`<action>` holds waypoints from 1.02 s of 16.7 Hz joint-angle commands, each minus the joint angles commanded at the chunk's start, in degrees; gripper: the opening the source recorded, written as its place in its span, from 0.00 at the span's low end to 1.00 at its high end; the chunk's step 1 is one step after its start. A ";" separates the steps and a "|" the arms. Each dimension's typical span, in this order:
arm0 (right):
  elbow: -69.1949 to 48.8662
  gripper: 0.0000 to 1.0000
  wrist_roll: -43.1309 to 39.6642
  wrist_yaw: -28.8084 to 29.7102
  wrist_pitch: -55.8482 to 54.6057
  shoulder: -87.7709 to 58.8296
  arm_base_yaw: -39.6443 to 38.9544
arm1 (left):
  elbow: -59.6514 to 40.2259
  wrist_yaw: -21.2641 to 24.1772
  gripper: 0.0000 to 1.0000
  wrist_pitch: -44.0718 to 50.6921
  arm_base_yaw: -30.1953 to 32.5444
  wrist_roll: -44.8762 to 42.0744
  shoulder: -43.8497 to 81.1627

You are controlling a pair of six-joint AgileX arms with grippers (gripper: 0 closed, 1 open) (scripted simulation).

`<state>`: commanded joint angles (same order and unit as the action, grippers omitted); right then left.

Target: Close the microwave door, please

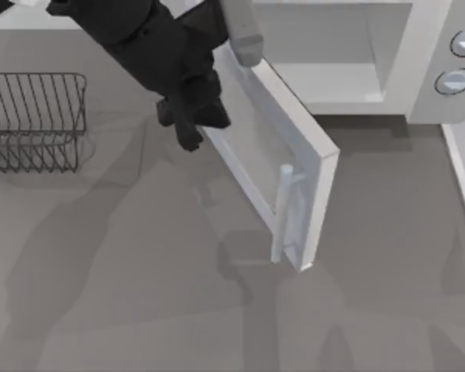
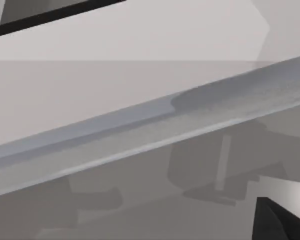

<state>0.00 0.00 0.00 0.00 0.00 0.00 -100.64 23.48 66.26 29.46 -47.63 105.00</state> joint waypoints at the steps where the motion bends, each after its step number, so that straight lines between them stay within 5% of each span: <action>1: 0.00 1.00 0.00 0.00 0.00 0.00 0.00 | -0.41 -0.23 0.00 -0.17 0.61 0.66 0.38; 17: 0.00 1.00 0.00 0.00 0.00 0.00 0.00 | -3.17 -1.25 0.00 -0.95 3.28 3.72 2.17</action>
<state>0.00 0.00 0.00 0.00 0.00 0.00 -103.81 22.24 65.31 32.74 -43.90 107.18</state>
